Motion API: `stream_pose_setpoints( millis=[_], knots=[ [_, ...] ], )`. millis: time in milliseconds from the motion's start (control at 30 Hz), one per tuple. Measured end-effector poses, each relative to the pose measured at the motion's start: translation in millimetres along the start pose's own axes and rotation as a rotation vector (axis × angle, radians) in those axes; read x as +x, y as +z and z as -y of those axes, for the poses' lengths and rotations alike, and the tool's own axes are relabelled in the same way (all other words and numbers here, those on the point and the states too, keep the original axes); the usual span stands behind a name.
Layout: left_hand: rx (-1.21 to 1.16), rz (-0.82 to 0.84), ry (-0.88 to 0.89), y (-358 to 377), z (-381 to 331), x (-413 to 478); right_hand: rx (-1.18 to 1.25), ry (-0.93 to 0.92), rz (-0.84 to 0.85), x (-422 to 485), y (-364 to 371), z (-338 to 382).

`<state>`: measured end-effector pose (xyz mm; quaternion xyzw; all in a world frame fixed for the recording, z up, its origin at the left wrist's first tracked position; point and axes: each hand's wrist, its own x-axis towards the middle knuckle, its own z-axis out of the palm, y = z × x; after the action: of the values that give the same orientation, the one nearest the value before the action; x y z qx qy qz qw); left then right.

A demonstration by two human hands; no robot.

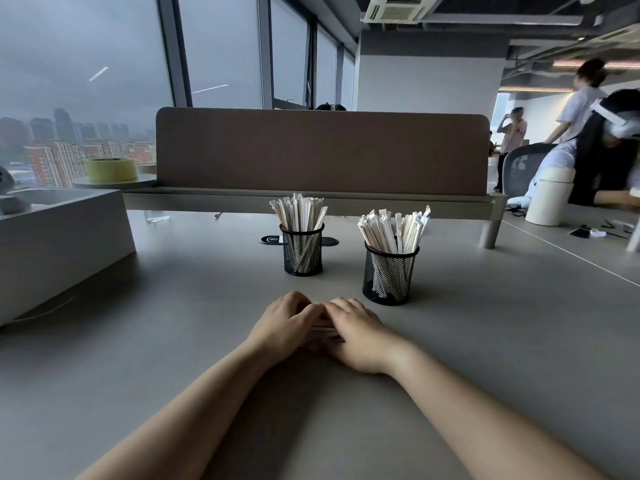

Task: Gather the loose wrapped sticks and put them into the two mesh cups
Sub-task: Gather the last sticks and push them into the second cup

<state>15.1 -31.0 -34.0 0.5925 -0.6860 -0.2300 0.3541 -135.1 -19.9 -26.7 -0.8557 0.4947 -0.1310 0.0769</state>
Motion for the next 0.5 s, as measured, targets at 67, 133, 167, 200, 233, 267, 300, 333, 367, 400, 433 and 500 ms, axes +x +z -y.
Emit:
stream_pose_setpoints(
  millis=[67,133,167,200,233,267,300,333,367,400,433,500],
  knots=[
    [0.072,-0.017,0.019,0,2,2,-0.071,0.015,0.047,2,-4,3],
    [0.136,-0.016,0.043,-1,4,3,-0.125,0.027,0.083,4,-7,6],
    [0.158,-0.007,0.054,-2,5,3,-0.143,0.032,0.098,4,-8,7],
    [0.174,0.006,0.064,-3,6,3,-0.155,0.037,0.111,4,-8,8],
    [0.194,0.021,0.073,-4,6,3,-0.162,0.041,0.119,3,-8,9],
    [0.220,0.037,0.087,-5,7,3,-0.169,0.041,0.119,3,-8,9],
    [0.246,0.055,0.103,-7,8,2,-0.183,0.036,0.113,2,-8,9],
    [0.268,0.073,0.117,-8,8,2,-0.207,0.026,0.099,1,-7,9],
    [0.283,0.091,0.129,-10,8,1,-0.232,0.013,0.078,0,-6,9],
    [0.294,0.113,0.140,-13,8,1,-0.250,0.001,0.056,0,-5,8],
    [0.301,0.136,0.153,-15,8,0,-0.258,-0.008,0.039,-1,-4,7],
    [0.327,0.183,0.181,-18,8,-2,-0.257,-0.011,0.021,-1,-3,7]
  ],
)
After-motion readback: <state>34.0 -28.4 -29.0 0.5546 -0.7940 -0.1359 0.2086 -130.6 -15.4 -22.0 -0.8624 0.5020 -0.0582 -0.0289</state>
